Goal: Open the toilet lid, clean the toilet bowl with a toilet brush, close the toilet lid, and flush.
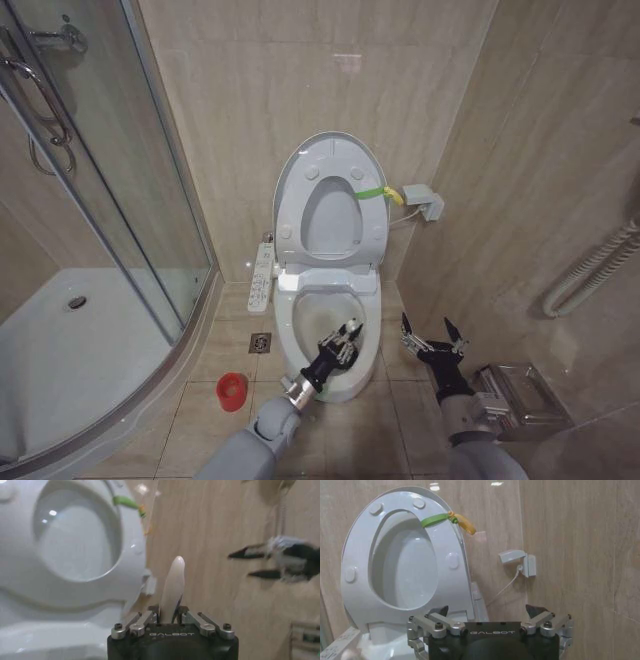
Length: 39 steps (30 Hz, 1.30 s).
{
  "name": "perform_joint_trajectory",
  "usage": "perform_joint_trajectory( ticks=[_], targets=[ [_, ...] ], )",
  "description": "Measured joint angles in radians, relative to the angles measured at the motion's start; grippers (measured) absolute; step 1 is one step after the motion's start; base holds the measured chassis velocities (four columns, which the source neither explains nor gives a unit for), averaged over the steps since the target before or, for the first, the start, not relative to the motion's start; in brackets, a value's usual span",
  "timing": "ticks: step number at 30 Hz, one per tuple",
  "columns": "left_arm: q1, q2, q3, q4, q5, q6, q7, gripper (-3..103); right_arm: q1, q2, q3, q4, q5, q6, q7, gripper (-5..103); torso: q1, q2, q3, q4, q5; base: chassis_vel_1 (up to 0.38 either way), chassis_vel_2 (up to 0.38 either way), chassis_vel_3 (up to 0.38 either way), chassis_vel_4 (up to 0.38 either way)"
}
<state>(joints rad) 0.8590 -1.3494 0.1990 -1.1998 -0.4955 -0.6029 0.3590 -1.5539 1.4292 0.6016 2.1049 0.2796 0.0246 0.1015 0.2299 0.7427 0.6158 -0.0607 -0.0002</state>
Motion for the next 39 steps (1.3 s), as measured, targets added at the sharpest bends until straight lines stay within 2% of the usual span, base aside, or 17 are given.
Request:
perform_joint_trajectory(
  ticks=[4,8,11,15,21,25,30,35,39],
  targets=[
    [-0.021,0.007,-0.038,0.066,0.000,0.000,0.022,22,0.000,0.000,0.000,0.000,0.000,0.000,0.000,100,0.000,0.000,0.000,0.0000,0.0000,0.000,0.000,0.000,0.000],
    [-0.040,0.007,-0.050,0.083,-0.001,0.001,0.028,22,0.000,0.000,0.000,0.000,0.000,0.000,0.000,100,0.000,0.000,0.000,0.0000,0.0001,0.000,0.000,0.000,0.000],
    [-0.043,0.005,-0.044,0.056,-0.001,0.000,0.027,22,0.000,0.000,0.000,0.000,0.000,0.000,0.000,100,0.000,0.000,0.000,0.0001,0.0001,0.000,0.000,0.000,0.000],
    [-0.032,-0.005,0.004,-0.043,-0.003,-0.012,0.007,20,0.000,0.000,0.000,0.000,0.000,0.000,0.000,100,0.000,0.000,0.000,-0.0001,0.0002,0.000,0.000,0.000,0.000],
    [-0.012,-0.016,0.034,-0.058,-0.002,-0.025,0.014,20,0.000,0.000,0.000,0.000,0.000,0.000,0.000,100,0.000,0.000,0.000,0.0000,0.0002,0.000,0.000,0.000,0.000],
    [-0.011,-0.015,-0.002,0.036,0.001,-0.033,0.057,20,0.000,0.000,0.000,0.000,0.000,0.000,0.000,100,0.000,0.000,0.000,0.0000,0.0000,0.000,0.000,0.000,0.000],
    [-0.037,-0.009,-0.052,0.132,-0.002,-0.034,0.081,21,0.000,0.000,0.000,0.000,0.000,0.000,0.000,100,0.000,0.000,0.000,0.0001,0.0000,0.000,0.000,0.000,0.000],
    [-0.061,-0.008,-0.080,0.158,-0.003,-0.035,0.077,19,0.000,0.000,0.000,0.000,0.000,0.000,0.000,100,0.000,0.000,0.000,0.0000,-0.0001,0.000,0.000,0.000,0.000],
    [-0.054,0.005,-0.081,0.066,0.008,-0.024,0.034,19,0.000,0.000,0.000,0.000,0.000,0.000,0.000,100,0.000,0.000,0.000,-0.0003,-0.0001,0.000,0.000,0.000,0.000]
  ],
)
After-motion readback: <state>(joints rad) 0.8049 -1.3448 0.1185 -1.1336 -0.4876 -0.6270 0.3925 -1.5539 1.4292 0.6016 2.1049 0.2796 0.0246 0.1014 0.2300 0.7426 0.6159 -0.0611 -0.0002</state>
